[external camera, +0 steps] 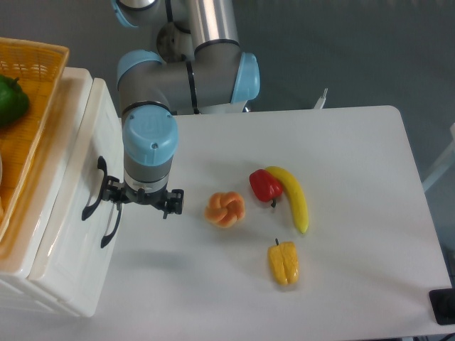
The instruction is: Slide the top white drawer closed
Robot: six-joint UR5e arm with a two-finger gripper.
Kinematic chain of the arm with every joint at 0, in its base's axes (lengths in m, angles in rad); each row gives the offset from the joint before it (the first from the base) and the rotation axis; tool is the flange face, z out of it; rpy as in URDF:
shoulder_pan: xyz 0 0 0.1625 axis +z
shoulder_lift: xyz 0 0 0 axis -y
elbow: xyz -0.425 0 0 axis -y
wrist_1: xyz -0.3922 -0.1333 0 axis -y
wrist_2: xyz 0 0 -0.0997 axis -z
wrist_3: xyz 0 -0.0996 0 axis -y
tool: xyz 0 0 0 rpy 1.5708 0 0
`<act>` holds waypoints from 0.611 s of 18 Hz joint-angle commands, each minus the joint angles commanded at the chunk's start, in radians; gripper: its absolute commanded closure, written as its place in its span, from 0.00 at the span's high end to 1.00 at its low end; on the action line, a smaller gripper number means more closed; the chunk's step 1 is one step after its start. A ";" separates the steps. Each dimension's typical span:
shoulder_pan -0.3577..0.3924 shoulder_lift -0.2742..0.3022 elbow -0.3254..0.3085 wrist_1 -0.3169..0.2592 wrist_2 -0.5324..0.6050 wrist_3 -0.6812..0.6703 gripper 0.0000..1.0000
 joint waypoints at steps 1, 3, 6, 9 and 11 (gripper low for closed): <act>0.000 0.000 0.002 -0.002 0.000 0.002 1.00; 0.023 -0.002 0.012 -0.002 0.003 0.012 1.00; 0.084 -0.001 0.023 -0.002 0.014 0.028 1.00; 0.146 0.003 0.029 -0.003 0.046 0.083 1.00; 0.185 0.023 0.040 -0.003 0.080 0.133 1.00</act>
